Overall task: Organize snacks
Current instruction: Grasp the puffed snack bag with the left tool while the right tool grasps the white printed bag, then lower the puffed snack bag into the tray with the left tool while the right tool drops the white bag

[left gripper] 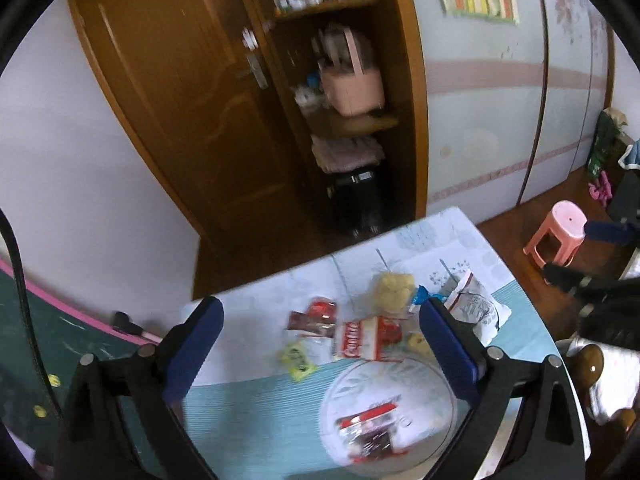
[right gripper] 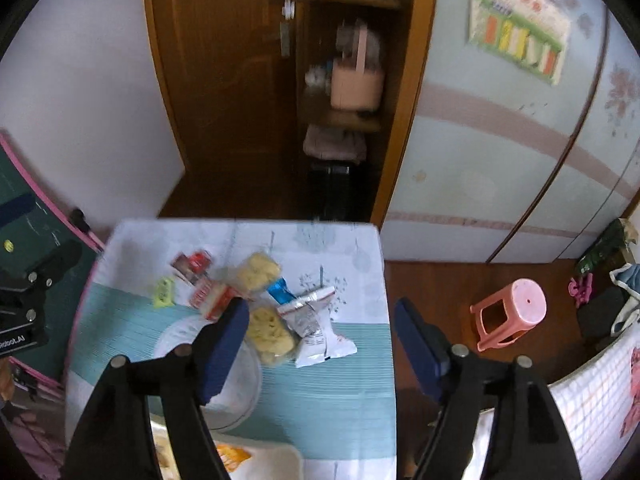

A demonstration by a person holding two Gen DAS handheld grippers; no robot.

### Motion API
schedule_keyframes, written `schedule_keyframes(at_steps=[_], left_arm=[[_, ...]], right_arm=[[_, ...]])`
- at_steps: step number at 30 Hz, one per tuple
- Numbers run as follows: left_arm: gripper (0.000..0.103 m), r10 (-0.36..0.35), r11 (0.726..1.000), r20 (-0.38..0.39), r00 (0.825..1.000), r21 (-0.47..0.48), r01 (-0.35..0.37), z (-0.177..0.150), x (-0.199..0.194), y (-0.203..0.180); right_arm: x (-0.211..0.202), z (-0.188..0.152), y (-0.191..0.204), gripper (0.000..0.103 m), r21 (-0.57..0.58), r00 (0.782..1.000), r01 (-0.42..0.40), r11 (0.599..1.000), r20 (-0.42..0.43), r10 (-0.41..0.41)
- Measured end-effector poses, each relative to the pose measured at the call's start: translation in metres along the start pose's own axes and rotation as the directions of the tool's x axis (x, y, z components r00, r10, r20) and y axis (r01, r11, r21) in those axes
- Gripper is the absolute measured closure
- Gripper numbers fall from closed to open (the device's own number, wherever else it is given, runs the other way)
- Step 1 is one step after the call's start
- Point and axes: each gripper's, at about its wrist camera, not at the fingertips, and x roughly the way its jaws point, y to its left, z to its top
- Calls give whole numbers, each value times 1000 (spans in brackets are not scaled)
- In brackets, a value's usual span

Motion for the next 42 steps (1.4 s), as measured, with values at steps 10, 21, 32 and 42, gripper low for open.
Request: schedule_keyframes(at_steps=[10,21,32,42], left_arm=[[5,-6,997,-126,992,-76,-4,-30,120,-55],[5,-19,992,-235,972,-126,-11,-45,173,-84],[5,-57,991,-392,918,-135,4,-67,218,-133],[18,-192,965,-541,819,-254,59,-90,246,-128]], right_arm=[[157,-26,-2,28,27,967,-94,995,-237,98],[213,-59,-10,45,66,939,-141,988,-307,155],[190,-85,-48,48,94,951,-119,988,-276,141],[186,-93,-52,48,96,951,-128,987,-271,149]])
